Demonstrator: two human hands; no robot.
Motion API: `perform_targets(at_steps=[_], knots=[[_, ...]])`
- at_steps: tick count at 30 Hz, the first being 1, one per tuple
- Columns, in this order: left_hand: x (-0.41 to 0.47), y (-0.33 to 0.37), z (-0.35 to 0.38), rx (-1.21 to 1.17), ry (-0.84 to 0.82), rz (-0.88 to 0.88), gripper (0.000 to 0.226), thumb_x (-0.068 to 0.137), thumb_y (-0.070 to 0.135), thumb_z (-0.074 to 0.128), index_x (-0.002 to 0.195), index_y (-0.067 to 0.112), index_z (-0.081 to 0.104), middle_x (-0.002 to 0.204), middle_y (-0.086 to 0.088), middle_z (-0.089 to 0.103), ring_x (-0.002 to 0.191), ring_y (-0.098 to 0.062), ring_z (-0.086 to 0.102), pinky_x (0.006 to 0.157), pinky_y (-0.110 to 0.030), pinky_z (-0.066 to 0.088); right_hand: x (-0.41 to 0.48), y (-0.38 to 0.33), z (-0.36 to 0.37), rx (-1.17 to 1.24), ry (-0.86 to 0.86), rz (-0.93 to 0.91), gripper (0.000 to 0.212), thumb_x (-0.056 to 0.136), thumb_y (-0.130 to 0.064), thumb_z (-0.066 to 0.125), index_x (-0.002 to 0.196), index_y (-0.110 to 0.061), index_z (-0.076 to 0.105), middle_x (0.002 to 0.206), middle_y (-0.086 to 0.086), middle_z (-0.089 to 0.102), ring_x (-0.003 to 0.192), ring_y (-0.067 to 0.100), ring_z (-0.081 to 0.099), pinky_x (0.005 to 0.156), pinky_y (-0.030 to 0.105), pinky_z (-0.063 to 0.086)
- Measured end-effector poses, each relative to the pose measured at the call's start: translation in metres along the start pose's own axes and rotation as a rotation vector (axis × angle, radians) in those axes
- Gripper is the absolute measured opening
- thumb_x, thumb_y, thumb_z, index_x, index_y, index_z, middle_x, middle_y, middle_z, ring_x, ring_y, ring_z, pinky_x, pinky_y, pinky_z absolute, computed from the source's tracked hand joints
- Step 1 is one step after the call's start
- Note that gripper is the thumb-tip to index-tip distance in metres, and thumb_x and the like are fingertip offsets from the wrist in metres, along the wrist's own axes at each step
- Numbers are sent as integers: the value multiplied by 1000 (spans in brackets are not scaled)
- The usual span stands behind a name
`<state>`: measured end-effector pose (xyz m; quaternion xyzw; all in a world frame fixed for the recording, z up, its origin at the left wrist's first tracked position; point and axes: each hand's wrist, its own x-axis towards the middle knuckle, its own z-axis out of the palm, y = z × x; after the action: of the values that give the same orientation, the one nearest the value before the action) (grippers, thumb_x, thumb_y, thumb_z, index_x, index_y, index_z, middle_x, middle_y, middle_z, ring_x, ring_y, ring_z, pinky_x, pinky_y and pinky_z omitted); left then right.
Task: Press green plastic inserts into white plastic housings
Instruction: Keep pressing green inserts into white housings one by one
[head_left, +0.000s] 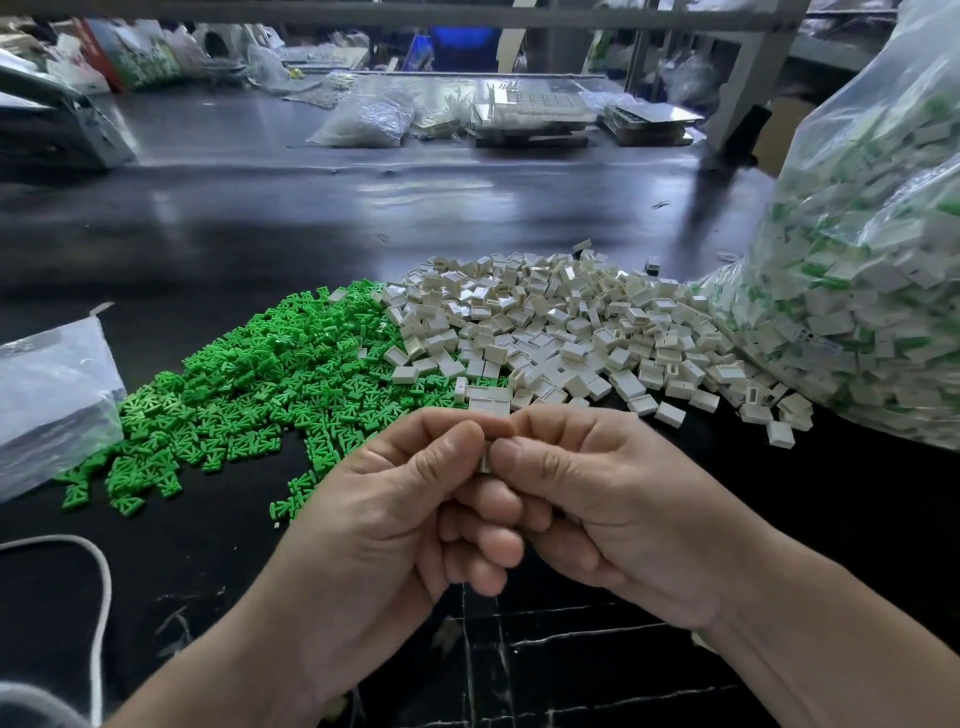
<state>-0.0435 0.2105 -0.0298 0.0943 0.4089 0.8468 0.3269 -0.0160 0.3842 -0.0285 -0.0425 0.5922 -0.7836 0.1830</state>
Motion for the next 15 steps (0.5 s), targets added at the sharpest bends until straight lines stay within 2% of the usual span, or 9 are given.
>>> perform_targets(at_steps=[1, 3, 6, 9, 11, 15], knots=[[0, -1, 0, -12, 13, -3, 34, 71, 24, 84, 97, 5, 72, 63, -17, 66, 48, -22, 66, 41, -26, 53, -1, -1, 1, -20, 4, 1, 23, 89, -27, 65, 93, -4, 66, 61, 1, 54, 38, 7, 38, 31, 16, 25], [0, -3, 0, -27, 33, 5, 24, 78, 23, 77, 94, 6, 73, 61, -16, 65, 46, -21, 65, 40, -25, 52, -2, -1, 3, -24, 19, 3, 31, 89, -28, 66, 95, 3, 62, 60, 1, 54, 38, 7, 39, 31, 16, 25], [-1, -3, 1, -86, -36, 9, 34, 71, 24, 83, 99, 8, 73, 64, -14, 67, 50, -21, 67, 43, -26, 54, -2, -2, 5, 38, -3, -13, 45, 91, -30, 66, 109, 10, 55, 61, 0, 53, 38, 6, 39, 30, 15, 25], [-2, -1, 0, -96, -111, -1, 34, 70, 21, 85, 100, 10, 73, 67, -15, 70, 54, -21, 70, 44, -27, 55, -4, -3, 5, 81, -49, -18, 47, 91, -28, 63, 110, 13, 51, 61, 0, 52, 38, 5, 39, 30, 15, 26], [-2, -1, 0, -79, -102, -10, 34, 66, 19, 88, 96, 10, 73, 65, -16, 69, 52, -22, 69, 43, -27, 55, -4, -3, 3, 69, -47, -17, 38, 91, -26, 63, 103, 9, 57, 61, 1, 52, 38, 5, 39, 31, 15, 27], [-1, 1, -1, -48, -47, 0, 38, 58, 18, 92, 89, 8, 73, 61, -18, 67, 46, -23, 67, 40, -27, 53, -2, -1, 4, 67, -29, -17, 19, 90, -27, 65, 95, -9, 67, 62, 2, 54, 38, 7, 39, 31, 15, 26]])
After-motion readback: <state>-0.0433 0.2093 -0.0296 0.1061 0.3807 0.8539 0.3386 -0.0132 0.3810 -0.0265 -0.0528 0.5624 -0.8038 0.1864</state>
